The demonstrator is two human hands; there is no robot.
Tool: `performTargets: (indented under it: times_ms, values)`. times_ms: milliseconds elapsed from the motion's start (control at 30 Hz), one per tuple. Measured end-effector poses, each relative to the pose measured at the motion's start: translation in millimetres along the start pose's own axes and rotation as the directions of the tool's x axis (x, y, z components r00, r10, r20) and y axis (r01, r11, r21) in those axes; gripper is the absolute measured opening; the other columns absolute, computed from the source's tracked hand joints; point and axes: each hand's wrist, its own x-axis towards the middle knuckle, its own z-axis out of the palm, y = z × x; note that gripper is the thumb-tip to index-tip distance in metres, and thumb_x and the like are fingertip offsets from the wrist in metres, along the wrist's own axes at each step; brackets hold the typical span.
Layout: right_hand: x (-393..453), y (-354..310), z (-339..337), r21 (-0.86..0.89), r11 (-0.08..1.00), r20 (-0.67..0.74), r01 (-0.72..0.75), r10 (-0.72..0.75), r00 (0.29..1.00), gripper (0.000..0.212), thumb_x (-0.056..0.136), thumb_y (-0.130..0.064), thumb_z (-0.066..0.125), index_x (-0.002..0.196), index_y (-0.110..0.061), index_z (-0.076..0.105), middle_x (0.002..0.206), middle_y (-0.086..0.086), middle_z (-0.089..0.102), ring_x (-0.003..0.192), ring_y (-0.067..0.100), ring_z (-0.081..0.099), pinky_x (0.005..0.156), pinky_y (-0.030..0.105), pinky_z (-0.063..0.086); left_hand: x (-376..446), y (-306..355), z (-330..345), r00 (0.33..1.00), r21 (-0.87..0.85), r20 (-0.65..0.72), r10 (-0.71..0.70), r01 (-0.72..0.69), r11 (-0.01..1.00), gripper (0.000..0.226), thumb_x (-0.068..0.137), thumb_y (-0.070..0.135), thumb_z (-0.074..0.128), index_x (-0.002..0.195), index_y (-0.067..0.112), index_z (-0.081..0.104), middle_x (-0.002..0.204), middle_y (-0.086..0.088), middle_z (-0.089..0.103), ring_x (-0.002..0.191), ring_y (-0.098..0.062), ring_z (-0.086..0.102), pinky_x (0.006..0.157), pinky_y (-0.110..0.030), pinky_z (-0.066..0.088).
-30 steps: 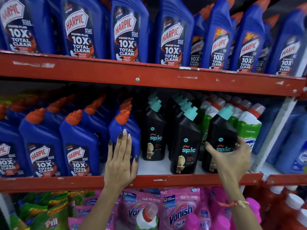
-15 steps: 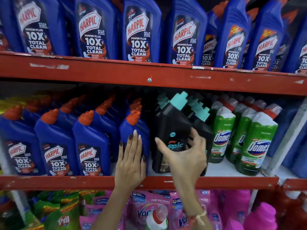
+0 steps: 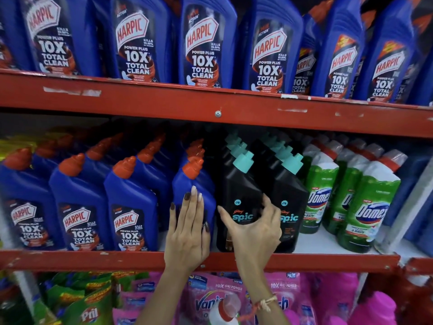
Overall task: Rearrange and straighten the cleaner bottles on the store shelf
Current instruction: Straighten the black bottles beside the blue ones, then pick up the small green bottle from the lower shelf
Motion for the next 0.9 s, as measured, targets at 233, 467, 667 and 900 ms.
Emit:
performTargets:
  times_ms: [233, 467, 667, 900]
  values:
    - [-4, 2, -1, -0.083, 0.993, 0.009, 0.078, -0.078, 0.997, 0.096, 0.063, -0.070, 0.075, 0.132, -0.008, 0.052, 0.119, 0.006, 0.060, 0.107, 0.025, 0.061, 0.083, 0.026, 0.042, -2, 0, 2, 1.000, -0.027, -0.025, 0.003, -0.003, 1.000, 0.069, 0.098, 0.019, 0.036, 0.160, 0.005, 0.010, 0.169, -0.008, 0.004, 0.157, -0.021, 0.010, 0.129, -0.041, 0.005]
    - [-52, 36, -27, 0.071, 0.994, 0.114, 0.080, -0.088, 0.990, 0.081, 0.079, -0.050, 0.071, 0.142, -0.008, 0.044, 0.138, 0.008, 0.049, 0.130, 0.010, 0.038, 0.104, 0.025, 0.036, -5, 1, 2, 1.000, -0.042, -0.028, -0.012, 0.011, 0.999, 0.065, 0.099, 0.018, 0.036, 0.157, 0.001, 0.015, 0.169, -0.007, 0.002, 0.157, -0.021, 0.009, 0.129, -0.042, 0.005]
    - [-151, 86, -50, 0.116, 0.972, 0.305, -0.203, 0.159, 0.939, 0.085, 0.073, -0.043, 0.082, 0.141, -0.011, 0.042, 0.131, -0.010, 0.036, 0.126, -0.001, 0.037, 0.099, 0.038, 0.044, -3, -1, 5, 0.999, -0.047, -0.025, -0.026, 0.025, 0.999, 0.060, 0.101, 0.018, 0.035, 0.155, -0.002, 0.022, 0.164, -0.016, 0.019, 0.157, -0.020, 0.006, 0.128, -0.045, 0.008]
    - [-214, 116, -42, -0.027, 0.822, 0.436, -0.568, 0.521, 0.734, 0.080, 0.064, -0.024, 0.091, 0.130, -0.008, 0.049, 0.118, 0.010, 0.056, 0.111, 0.034, 0.057, 0.091, 0.051, 0.050, -7, -3, 6, 0.999, -0.037, -0.034, -0.024, 0.023, 0.999, 0.058, 0.101, 0.018, 0.035, 0.154, -0.003, 0.024, 0.158, -0.026, 0.032, 0.156, -0.018, 0.004, 0.127, -0.047, 0.007]
